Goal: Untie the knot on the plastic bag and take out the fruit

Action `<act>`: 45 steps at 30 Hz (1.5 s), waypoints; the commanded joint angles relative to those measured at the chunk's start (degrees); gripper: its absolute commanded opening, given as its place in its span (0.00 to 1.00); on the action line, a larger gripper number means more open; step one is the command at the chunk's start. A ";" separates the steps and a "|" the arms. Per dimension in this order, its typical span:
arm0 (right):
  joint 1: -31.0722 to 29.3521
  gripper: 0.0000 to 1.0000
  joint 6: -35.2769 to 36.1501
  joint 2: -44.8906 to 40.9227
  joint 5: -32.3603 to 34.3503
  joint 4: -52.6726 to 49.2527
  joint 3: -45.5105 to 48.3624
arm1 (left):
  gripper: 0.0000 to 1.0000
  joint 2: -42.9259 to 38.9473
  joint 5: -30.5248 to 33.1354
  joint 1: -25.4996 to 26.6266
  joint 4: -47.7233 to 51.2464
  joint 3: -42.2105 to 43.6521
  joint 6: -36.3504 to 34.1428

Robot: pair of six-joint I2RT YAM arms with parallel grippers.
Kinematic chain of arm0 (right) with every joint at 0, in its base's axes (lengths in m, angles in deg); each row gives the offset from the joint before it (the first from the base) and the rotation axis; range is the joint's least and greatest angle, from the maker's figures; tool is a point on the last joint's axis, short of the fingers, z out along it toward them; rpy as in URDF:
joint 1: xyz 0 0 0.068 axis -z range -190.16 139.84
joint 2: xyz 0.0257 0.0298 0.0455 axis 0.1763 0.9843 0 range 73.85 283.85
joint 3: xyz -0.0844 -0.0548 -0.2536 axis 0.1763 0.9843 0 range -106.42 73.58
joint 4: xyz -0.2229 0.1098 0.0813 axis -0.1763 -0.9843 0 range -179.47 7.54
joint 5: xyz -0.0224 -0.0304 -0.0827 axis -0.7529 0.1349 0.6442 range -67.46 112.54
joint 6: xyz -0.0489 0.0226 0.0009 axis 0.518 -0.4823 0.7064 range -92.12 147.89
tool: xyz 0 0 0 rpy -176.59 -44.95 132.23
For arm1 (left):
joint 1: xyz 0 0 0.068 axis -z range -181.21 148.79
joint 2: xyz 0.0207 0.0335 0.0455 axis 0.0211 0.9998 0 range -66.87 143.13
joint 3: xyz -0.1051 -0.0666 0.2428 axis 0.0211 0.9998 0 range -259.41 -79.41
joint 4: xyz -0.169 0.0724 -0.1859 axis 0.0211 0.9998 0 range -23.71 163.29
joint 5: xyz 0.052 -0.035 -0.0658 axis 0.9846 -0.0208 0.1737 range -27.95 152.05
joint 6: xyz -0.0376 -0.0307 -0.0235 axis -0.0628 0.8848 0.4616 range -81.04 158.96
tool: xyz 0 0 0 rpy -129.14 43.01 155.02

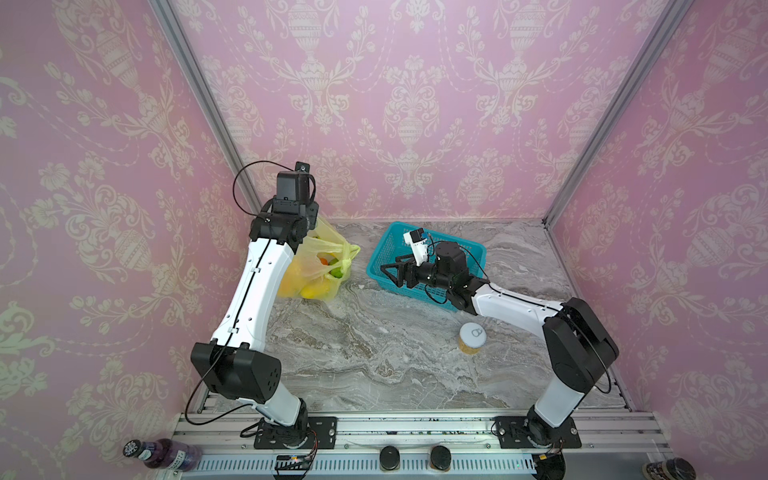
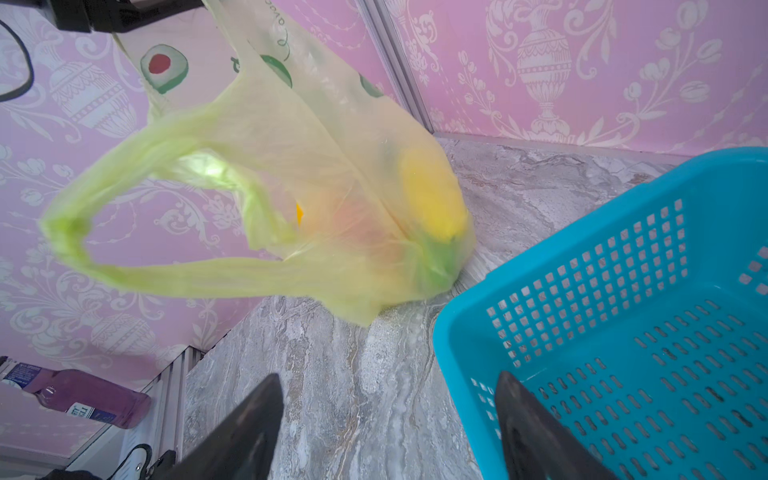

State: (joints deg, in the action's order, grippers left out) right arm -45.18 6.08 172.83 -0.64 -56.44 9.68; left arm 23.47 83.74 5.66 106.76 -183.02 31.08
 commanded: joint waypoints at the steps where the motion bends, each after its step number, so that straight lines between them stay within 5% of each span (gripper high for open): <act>1: -0.68 0.82 1.72 -2.52 -1.50 -0.04 0.79 | 0.00 -2.84 -6.41 0.20 1.95 3.27 5.88; 10: -7.63 0.92 8.51 -3.02 -5.48 -3.39 -0.90 | 0.00 -1.33 -17.39 0.37 7.26 12.76 8.55; 19: -7.24 0.88 11.91 -0.35 10.06 -10.76 -5.33 | 0.00 -2.05 -16.71 6.35 7.87 16.32 3.36; 25: -3.05 0.88 11.62 -1.40 9.58 -9.76 -3.87 | 0.00 -8.19 -18.09 9.54 4.07 20.05 0.30; 31: -0.03 0.92 14.46 -1.04 19.73 -19.88 -6.16 | 0.00 -10.67 -19.48 10.77 1.60 22.36 -0.89; 38: 2.81 0.84 17.32 9.39 20.80 -36.06 -17.96 | 0.00 -10.54 -13.60 11.01 -1.05 24.95 -1.95; 45: 2.51 0.80 22.90 13.49 14.33 -43.62 -19.65 | 0.00 -10.50 -8.80 10.84 -2.79 25.92 -2.16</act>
State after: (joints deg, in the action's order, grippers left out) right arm -42.19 25.25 186.17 16.37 -93.80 -9.40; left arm 12.76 71.61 16.55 105.23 -157.76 30.30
